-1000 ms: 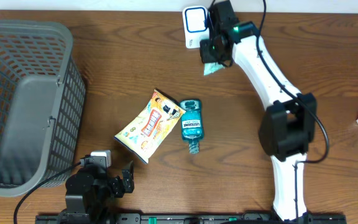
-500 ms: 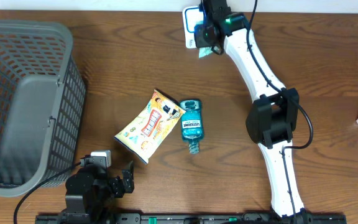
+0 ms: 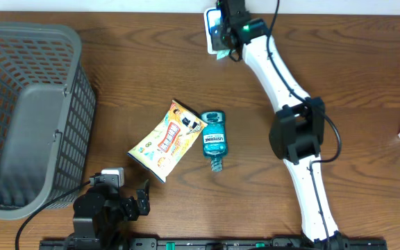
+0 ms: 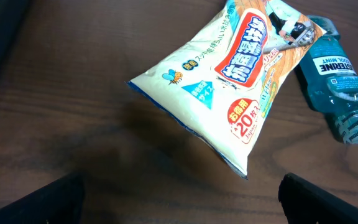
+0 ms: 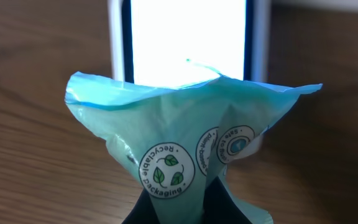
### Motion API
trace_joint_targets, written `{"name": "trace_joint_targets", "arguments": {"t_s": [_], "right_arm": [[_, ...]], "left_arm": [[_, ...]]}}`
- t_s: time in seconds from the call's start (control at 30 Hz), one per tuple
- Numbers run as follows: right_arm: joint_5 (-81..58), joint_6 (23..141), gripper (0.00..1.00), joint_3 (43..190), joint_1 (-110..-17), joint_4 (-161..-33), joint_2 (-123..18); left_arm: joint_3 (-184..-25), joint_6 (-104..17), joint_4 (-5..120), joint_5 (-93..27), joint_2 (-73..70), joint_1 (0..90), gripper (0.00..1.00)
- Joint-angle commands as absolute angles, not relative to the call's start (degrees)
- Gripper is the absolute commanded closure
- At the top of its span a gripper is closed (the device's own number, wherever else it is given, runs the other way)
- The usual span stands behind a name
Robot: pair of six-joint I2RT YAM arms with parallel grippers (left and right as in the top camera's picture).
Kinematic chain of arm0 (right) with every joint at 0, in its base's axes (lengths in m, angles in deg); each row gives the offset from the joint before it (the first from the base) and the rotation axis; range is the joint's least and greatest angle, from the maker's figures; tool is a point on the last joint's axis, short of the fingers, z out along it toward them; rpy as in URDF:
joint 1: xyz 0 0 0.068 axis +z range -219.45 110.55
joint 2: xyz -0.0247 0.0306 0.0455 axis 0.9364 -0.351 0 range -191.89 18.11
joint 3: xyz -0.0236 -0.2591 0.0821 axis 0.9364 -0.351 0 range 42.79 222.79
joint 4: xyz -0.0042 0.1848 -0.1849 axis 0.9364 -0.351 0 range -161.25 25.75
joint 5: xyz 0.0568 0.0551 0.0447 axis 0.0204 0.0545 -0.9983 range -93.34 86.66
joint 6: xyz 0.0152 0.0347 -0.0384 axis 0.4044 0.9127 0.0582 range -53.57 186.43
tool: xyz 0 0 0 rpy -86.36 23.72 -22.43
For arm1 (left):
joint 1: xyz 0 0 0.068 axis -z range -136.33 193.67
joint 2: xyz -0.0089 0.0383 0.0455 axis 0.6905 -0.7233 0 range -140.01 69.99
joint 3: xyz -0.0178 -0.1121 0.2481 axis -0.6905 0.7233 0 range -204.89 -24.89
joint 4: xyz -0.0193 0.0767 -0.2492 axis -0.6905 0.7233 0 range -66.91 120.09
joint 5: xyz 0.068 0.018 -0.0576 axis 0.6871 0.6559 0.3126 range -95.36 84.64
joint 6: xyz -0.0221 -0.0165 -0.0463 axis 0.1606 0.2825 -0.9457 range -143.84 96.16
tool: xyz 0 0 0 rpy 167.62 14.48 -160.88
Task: Scan the item barcode
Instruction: 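Carry the wipes pack up to the white scanner and hold it there, then carry the wipes pack to the right table edge and release it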
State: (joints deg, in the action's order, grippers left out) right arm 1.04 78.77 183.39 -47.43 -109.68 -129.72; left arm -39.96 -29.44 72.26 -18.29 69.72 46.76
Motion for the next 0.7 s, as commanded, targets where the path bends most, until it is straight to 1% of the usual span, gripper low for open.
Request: {"name": "trace_joint_targets", "arguments": {"t_s": [0.0,0.1,0.2,0.43,0.53,0.67], "right_arm": [[4.0,78.0,0.99,184.5,-47.1,-109.8,-131.7],[6.7,76.6,0.99,185.6,-47.1,-110.6,-131.7],[6.6,76.4,0.99,187.5,-47.1,-114.2,-131.6],[7.8,77.3,0.99,198.3,-49.0,-133.7,-131.4],[14.6,80.6,0.99,202.4,-50.8,-141.9,-131.4],[24.7,85.3,0.99,204.3,-54.3,-150.5,-131.4]], "left_arm": [[-39.8,-29.5,74.1,-17.7,69.8,46.7,0.01],[-39.8,-29.5,74.1,-17.7,69.8,46.7,0.01],[-39.8,-29.5,74.1,-17.7,69.8,46.7,0.01],[-39.8,-29.5,74.1,-17.7,69.8,46.7,0.01],[-39.8,-29.5,74.1,-17.7,69.8,46.7,0.01],[-39.8,-29.5,74.1,-17.7,69.8,46.7,0.01]]}}
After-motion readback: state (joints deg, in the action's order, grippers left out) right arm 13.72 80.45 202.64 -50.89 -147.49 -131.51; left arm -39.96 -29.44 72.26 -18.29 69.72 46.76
